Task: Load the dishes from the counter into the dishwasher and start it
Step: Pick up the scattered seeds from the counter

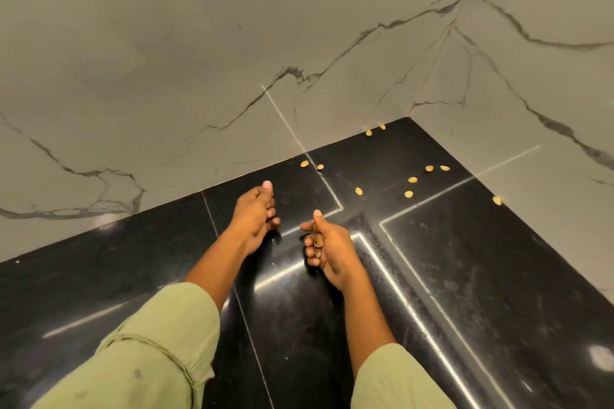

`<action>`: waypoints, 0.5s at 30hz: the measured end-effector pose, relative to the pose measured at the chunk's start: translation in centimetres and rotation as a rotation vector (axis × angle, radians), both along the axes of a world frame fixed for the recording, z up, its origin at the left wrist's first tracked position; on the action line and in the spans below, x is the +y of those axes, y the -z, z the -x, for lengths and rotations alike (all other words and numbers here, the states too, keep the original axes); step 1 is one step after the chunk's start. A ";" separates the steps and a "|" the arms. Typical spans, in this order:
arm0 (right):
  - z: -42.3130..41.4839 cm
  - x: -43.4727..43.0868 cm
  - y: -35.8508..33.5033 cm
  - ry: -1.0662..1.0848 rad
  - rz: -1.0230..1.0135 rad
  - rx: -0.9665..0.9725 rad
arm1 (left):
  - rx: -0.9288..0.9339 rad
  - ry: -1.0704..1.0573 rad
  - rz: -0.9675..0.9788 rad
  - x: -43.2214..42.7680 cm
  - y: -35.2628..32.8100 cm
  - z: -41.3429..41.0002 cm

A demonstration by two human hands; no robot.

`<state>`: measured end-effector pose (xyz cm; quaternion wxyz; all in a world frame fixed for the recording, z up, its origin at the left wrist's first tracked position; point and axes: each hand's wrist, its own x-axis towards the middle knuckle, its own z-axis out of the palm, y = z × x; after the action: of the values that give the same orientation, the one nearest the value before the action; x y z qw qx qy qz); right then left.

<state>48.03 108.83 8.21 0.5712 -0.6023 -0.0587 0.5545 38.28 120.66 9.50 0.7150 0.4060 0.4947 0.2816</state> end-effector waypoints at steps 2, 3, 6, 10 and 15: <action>0.0 -0.6 0.0 0.053 0.006 0.010 | -0.361 -0.002 0.302 -2.3 -0.6 -0.6; -0.1 -0.8 0.0 0.071 0.008 0.013 | -0.471 -0.003 0.381 -3.2 -0.8 -0.8; -0.6 -2.0 0.1 0.116 0.027 0.003 | -0.610 -0.024 0.461 -5.4 -0.9 -1.3; -2.0 -2.9 0.2 0.193 0.061 -0.105 | -0.546 -0.048 0.463 -6.8 -0.9 -2.0; -5.4 -1.2 0.3 0.316 0.212 -0.682 | -0.525 -0.057 0.467 -7.3 -0.4 -2.7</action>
<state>53.42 107.58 7.95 0.5318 -0.8094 -0.0942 0.2305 40.99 113.32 9.86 0.8830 0.1314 0.3563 0.2757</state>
